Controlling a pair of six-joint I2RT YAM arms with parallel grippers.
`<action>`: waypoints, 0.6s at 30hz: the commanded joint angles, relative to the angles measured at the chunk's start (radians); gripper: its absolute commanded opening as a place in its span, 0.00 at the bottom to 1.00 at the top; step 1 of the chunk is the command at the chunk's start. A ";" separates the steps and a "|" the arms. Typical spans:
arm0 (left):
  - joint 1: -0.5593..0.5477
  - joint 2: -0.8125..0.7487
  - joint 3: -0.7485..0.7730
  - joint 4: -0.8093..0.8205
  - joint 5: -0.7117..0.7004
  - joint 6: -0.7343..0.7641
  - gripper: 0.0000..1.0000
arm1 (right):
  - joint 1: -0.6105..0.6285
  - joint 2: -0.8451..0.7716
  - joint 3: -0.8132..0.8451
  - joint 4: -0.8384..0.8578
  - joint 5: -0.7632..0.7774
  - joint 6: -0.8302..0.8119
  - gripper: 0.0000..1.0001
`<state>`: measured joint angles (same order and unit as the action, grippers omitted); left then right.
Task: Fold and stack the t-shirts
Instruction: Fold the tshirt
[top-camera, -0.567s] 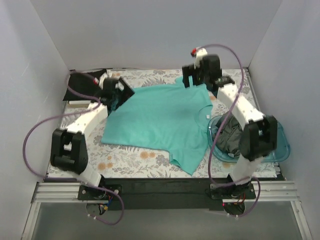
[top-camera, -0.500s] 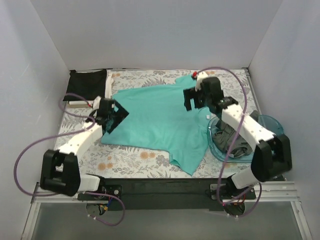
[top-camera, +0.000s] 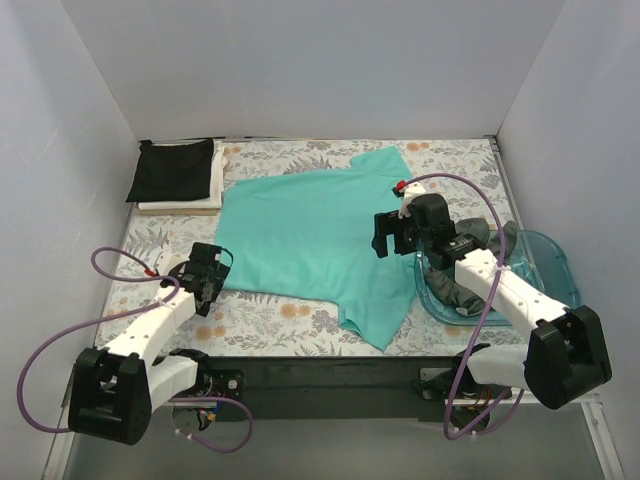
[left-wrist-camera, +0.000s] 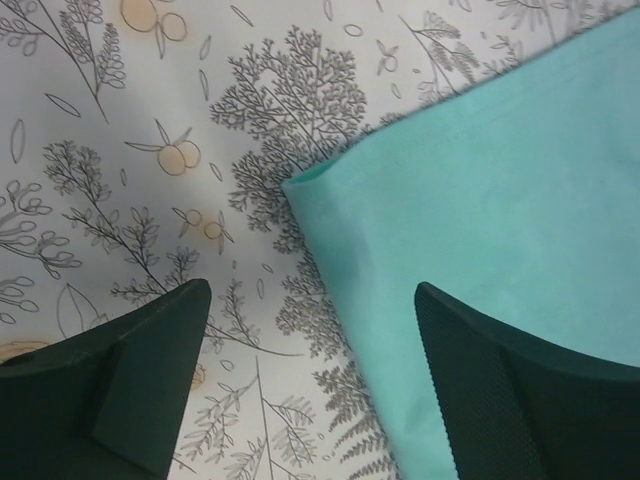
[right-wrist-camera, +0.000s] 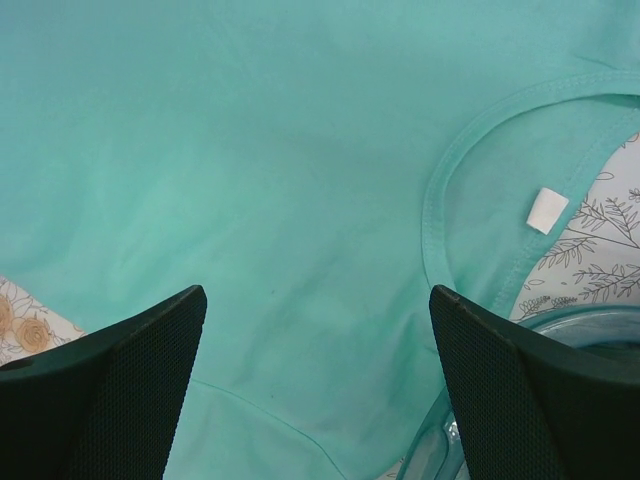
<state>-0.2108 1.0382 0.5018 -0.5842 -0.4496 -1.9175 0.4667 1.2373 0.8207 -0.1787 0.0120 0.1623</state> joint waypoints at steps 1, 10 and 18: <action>0.030 0.065 -0.011 0.020 -0.064 -0.040 0.74 | 0.003 -0.010 -0.003 0.045 -0.041 0.009 0.98; 0.073 0.161 0.011 0.066 -0.037 -0.015 0.38 | 0.003 -0.044 -0.018 0.047 -0.030 0.010 0.98; 0.074 0.157 -0.011 0.092 -0.014 0.012 0.00 | 0.007 -0.058 -0.037 0.045 -0.047 0.002 0.98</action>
<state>-0.1417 1.1988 0.5053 -0.4870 -0.4664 -1.9163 0.4667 1.2156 0.8005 -0.1711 -0.0113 0.1661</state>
